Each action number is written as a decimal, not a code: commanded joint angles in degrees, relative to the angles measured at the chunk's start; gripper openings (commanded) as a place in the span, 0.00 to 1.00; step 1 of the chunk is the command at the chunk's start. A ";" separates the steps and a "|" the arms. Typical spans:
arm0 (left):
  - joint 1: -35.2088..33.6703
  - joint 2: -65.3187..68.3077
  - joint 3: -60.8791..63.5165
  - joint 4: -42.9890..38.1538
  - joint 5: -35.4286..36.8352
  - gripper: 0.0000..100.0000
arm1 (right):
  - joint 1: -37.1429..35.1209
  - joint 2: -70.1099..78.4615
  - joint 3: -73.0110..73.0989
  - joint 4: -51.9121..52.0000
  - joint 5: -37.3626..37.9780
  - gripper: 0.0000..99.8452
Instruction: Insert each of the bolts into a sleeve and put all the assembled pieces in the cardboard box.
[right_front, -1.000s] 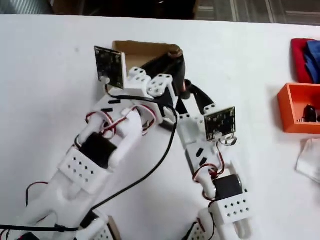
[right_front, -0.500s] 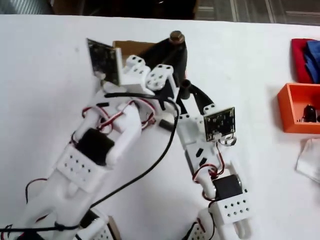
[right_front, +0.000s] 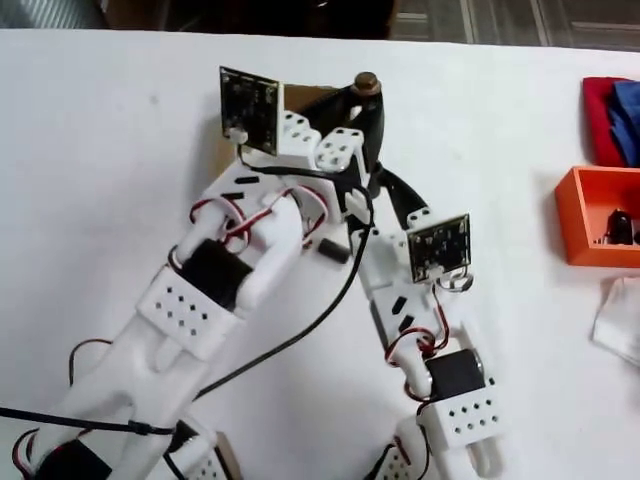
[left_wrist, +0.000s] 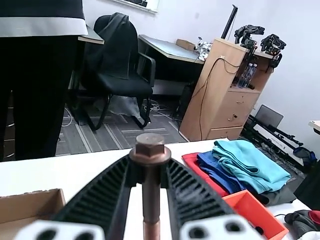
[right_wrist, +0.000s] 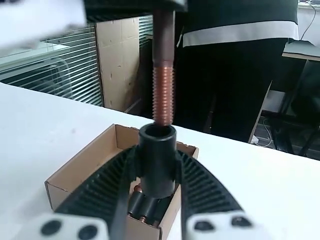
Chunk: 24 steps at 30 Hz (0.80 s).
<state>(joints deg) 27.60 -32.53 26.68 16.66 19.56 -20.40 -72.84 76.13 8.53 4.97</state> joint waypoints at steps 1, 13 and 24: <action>0.53 -0.53 -1.71 -0.35 -0.53 0.03 | -0.04 -1.36 -0.70 -1.27 0.35 0.02; 0.53 -0.35 -1.63 5.71 -0.53 0.03 | -0.31 -1.36 -0.70 -1.36 0.35 0.02; 0.62 -0.70 -2.07 15.82 -0.35 0.03 | -0.04 -1.63 -0.79 -1.36 0.35 0.02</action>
<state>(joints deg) 27.87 -32.53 26.59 31.16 19.30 -20.57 -72.84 76.22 8.62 5.14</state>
